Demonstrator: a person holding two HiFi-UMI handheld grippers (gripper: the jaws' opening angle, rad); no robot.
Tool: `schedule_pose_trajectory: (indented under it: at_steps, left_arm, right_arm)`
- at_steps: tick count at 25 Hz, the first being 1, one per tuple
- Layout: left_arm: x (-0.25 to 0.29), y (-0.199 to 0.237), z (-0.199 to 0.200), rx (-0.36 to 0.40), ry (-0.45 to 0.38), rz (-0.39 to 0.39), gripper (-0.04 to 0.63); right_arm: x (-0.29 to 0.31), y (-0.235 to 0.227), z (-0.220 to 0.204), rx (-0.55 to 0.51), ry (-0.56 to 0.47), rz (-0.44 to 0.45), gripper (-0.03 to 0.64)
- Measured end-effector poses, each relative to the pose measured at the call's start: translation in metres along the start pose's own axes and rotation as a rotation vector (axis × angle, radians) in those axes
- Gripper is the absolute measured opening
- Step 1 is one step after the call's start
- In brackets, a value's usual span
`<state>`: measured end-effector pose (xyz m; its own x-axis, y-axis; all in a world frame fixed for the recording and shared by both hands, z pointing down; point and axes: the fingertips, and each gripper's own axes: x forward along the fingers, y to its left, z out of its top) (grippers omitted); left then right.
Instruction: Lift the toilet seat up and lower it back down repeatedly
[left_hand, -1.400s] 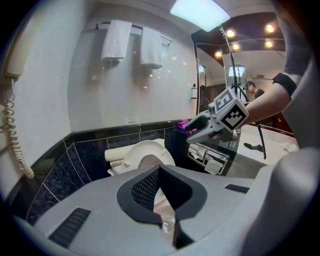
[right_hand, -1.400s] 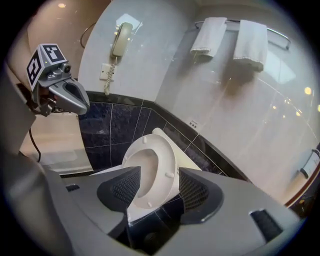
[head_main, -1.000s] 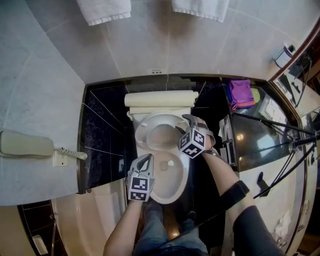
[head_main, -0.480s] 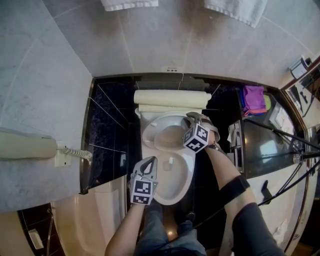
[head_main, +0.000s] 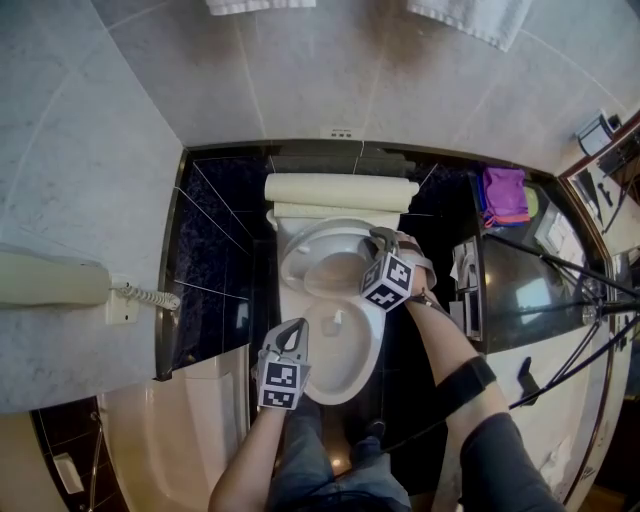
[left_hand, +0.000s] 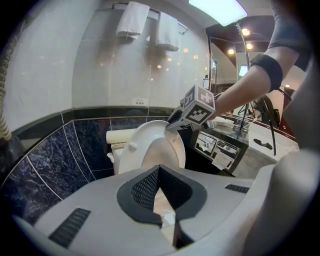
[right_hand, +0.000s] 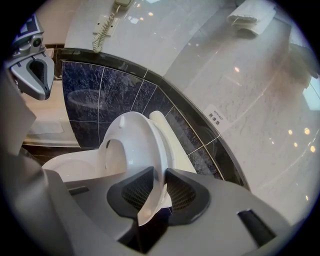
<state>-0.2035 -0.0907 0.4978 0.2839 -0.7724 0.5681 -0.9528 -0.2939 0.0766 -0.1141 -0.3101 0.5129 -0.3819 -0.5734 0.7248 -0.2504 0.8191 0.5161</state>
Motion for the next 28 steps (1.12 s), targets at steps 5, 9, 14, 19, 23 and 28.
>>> schedule_pose_trajectory:
  at_steps: [5, 9, 14, 19, 23, 28]
  left_arm:
    - [-0.006, -0.011, -0.031, -0.047, 0.041, 0.012, 0.000]
    - [-0.009, -0.026, -0.058, -0.068, 0.071, 0.021, 0.000]
    - [-0.008, -0.050, -0.085, -0.074, 0.097, 0.018, 0.000]
    - [-0.005, -0.073, -0.115, -0.091, 0.121, 0.024, 0.000]
    - [-0.007, -0.085, -0.138, -0.106, 0.123, 0.035, 0.000]
    - [-0.015, -0.100, -0.168, -0.122, 0.107, 0.043, 0.000]
  right_arm:
    - [-0.028, 0.023, -0.001, -0.013, -0.023, -0.015, 0.098]
    - [-0.057, 0.048, -0.005, -0.022, -0.056, -0.036, 0.094]
    - [-0.092, 0.092, -0.015, -0.045, -0.100, -0.032, 0.091]
    - [-0.119, 0.138, -0.030, -0.015, -0.145, -0.014, 0.098]
    - [-0.141, 0.187, -0.046, -0.050, -0.179, -0.004, 0.106]
    - [-0.159, 0.259, -0.073, -0.099, -0.168, 0.045, 0.123]
